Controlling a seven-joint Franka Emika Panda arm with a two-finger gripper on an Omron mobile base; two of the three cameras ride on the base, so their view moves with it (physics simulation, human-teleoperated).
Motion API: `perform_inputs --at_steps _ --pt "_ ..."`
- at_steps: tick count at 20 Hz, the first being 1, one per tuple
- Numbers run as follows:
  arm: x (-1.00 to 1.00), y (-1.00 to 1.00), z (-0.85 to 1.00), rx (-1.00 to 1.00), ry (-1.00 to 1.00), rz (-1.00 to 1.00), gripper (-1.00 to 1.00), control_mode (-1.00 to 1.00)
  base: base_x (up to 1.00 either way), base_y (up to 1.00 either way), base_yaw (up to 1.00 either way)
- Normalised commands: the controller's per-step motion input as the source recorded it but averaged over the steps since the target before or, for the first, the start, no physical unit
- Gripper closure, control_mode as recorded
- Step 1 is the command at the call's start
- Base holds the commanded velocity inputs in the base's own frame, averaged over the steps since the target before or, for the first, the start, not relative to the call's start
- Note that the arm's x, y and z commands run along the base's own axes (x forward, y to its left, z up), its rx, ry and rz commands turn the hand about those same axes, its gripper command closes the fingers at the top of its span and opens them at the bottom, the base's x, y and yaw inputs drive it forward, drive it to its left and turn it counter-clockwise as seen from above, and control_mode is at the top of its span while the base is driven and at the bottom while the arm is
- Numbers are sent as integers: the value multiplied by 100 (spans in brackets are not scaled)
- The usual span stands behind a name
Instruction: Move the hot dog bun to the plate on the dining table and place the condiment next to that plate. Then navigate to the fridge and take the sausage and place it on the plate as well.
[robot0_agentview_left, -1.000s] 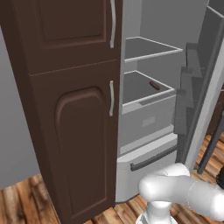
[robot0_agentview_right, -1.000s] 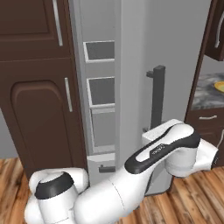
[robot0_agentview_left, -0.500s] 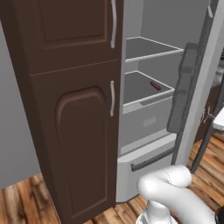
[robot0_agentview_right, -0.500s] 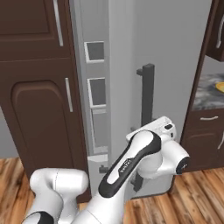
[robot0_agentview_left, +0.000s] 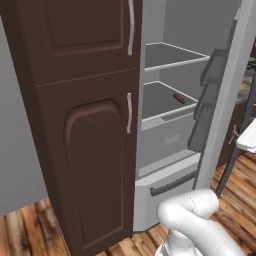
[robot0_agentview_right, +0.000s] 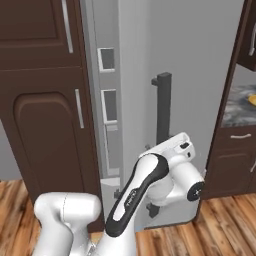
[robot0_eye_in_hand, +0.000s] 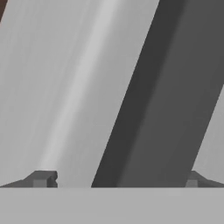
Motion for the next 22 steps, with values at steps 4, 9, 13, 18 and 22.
perform_inputs --at_steps 4,9,13,18,22 --pt "-100 -41 0 -12 -15 -18 -100 -100 0 0 0" --pt "-59 -43 0 -11 -3 -26 -100 -100 0 0 0" --pt "50 -60 0 -7 7 -34 -100 -100 0 0 0" --pt "76 -66 -3 -1 6 -46 -100 -100 0 0 0" --pt "79 -47 -26 0 10 -43 -100 -100 0 0 0"
